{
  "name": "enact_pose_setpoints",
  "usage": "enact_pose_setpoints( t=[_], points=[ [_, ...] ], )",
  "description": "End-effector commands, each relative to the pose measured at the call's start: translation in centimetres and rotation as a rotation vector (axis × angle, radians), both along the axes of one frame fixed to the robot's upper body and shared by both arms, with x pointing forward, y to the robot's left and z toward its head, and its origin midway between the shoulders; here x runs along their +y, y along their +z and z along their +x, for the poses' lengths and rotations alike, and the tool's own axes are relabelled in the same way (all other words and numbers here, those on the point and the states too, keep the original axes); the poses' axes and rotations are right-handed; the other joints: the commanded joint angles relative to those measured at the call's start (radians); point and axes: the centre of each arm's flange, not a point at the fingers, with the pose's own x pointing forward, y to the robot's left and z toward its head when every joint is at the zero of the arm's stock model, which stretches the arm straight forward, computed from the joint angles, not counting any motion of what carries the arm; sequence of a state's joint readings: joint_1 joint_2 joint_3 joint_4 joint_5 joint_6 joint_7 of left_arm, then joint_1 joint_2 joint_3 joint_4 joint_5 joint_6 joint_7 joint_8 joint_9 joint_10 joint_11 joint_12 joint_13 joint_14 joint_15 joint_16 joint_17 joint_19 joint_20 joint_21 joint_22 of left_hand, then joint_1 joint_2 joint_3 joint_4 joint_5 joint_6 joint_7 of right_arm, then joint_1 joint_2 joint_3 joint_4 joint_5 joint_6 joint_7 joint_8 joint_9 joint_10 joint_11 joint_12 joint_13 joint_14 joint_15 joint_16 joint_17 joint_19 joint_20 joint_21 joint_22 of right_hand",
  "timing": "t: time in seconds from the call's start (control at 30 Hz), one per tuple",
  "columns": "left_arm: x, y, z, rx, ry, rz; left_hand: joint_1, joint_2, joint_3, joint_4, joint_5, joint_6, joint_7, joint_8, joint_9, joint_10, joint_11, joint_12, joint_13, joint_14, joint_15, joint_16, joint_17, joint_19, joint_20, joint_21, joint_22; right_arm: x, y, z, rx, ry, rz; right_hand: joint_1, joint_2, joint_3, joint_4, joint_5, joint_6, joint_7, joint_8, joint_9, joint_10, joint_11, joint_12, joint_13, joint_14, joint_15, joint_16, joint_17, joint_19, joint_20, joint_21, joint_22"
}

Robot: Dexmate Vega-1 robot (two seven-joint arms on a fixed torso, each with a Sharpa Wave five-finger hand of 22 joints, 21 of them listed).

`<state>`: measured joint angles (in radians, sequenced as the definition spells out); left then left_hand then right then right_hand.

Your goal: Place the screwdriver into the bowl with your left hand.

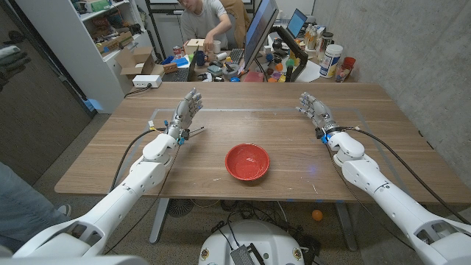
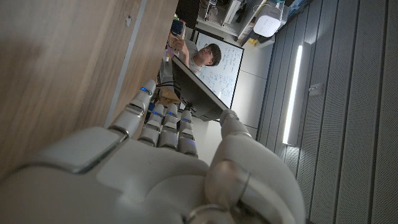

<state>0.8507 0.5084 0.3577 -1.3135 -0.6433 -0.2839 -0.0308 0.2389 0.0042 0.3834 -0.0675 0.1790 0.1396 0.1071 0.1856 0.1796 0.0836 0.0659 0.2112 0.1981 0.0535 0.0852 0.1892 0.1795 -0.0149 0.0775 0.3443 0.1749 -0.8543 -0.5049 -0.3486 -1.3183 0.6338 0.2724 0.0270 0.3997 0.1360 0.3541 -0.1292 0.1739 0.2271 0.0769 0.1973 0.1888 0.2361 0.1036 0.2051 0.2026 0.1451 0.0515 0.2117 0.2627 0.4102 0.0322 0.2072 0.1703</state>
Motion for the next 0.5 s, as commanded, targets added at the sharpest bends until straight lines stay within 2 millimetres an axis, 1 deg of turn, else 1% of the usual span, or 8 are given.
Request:
enact_pose_setpoints(
  t=[0.03, 0.3, 0.5],
  points=[
    [-0.1, -0.1, -0.3, -0.003, -0.003, 0.001, 0.009, 0.003, 0.008, 0.0, 0.005, 0.007, 0.002, 0.006, 0.001, 0.008, -0.002, 0.004, 0.001, 0.003, 0.008, 0.005, 0.006, -0.001, 0.007, 0.003, 0.001, 0.1, -0.3, -0.2, 0.006, -0.005, 0.003, 0.012, 0.001, 0.004, 0.001, 0.005, 0.009, -0.001, 0.004, 0.002, 0.009, 0.0, 0.005, 0.003, 0.009, -0.001, 0.007, 0.004, 0.007, 0.0, 0.006, 0.002],
    [-0.2, 0.0, -0.6, -0.01, -0.015, 0.003, 0.009, 0.004, 0.008, -0.001, 0.005, 0.008, 0.001, 0.006, 0.001, 0.009, 0.001, 0.005, 0.001, 0.002, 0.008, 0.005, 0.006, 0.0, 0.007, 0.0, 0.001, 0.3, -0.6, -0.1, 0.01, 0.002, 0.006, 0.011, 0.001, 0.003, 0.001, 0.005, 0.011, -0.002, 0.004, 0.002, 0.009, -0.001, 0.005, 0.002, 0.009, 0.0, 0.007, 0.003, 0.007, 0.0, 0.004, 0.002],
    [-0.3, 0.4, -1.4, -0.029, -0.009, 0.03, 0.01, 0.005, 0.008, -0.002, 0.004, 0.009, 0.003, 0.006, 0.002, 0.009, -0.003, 0.005, 0.001, 0.002, 0.008, 0.005, 0.005, 0.0, 0.007, -0.003, 0.002, 0.4, -0.7, -0.2, 0.007, 0.003, 0.007, 0.01, 0.0, 0.001, 0.002, 0.004, 0.011, -0.004, 0.004, 0.002, 0.008, 0.0, 0.004, 0.002, 0.008, 0.001, 0.007, 0.002, 0.007, 0.002, 0.003, 0.002]
  ],
)
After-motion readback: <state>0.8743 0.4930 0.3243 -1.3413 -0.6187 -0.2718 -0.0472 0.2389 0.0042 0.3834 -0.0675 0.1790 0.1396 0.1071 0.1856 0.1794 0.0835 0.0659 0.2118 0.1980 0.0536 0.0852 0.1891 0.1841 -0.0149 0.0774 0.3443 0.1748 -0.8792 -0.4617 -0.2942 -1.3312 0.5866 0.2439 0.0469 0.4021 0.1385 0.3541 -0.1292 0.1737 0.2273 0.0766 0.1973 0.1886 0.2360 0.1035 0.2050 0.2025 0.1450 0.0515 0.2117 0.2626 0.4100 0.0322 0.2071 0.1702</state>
